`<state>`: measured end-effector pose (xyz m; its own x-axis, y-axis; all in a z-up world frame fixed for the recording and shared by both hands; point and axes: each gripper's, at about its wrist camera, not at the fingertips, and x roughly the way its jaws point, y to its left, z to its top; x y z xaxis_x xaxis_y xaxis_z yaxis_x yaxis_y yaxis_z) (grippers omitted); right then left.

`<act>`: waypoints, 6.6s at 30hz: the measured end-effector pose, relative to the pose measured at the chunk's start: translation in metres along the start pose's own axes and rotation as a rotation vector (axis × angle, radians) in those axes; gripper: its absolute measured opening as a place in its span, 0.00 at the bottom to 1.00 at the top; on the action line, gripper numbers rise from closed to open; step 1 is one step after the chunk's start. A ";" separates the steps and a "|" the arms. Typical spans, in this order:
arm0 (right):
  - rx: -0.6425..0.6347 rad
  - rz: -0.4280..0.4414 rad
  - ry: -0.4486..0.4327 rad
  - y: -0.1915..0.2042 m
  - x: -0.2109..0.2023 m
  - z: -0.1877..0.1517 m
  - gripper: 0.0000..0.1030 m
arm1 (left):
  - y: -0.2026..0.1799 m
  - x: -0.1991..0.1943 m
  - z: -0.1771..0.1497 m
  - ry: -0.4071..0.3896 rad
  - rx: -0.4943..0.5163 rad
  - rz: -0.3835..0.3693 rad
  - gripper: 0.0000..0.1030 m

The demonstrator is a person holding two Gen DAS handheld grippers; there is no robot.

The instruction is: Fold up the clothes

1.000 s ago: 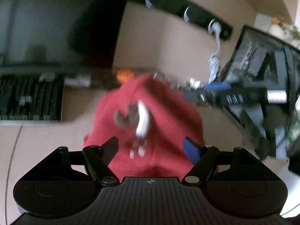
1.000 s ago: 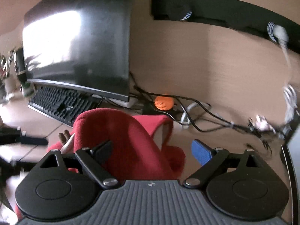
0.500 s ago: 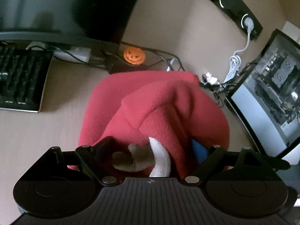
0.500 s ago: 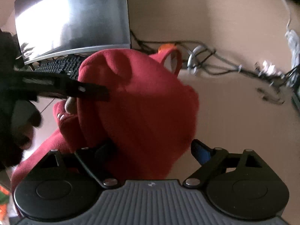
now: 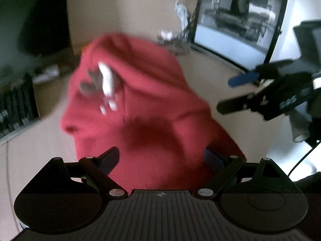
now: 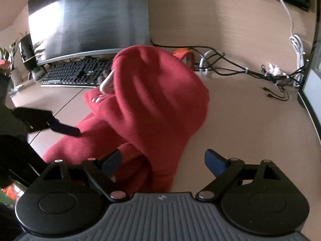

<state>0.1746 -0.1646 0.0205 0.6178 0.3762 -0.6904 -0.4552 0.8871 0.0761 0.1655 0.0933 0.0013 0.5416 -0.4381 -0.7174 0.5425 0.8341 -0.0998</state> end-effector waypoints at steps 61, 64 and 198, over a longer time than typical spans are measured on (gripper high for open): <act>-0.021 0.308 -0.044 -0.046 0.079 0.131 0.80 | 0.044 -0.039 0.057 -0.390 -0.486 -0.117 0.95; 0.043 0.256 -0.121 -0.070 0.064 0.150 0.86 | 0.041 -0.006 0.064 -0.311 -0.502 -0.066 0.95; 0.411 0.426 0.273 -0.129 0.117 0.053 1.00 | 0.083 -0.007 -0.054 0.005 -0.791 -0.001 0.98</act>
<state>0.3394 -0.2208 -0.0314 0.2274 0.6843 -0.6928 -0.3082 0.7255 0.6154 0.1723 0.1834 -0.0394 0.5374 -0.4393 -0.7199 -0.0754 0.8252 -0.5599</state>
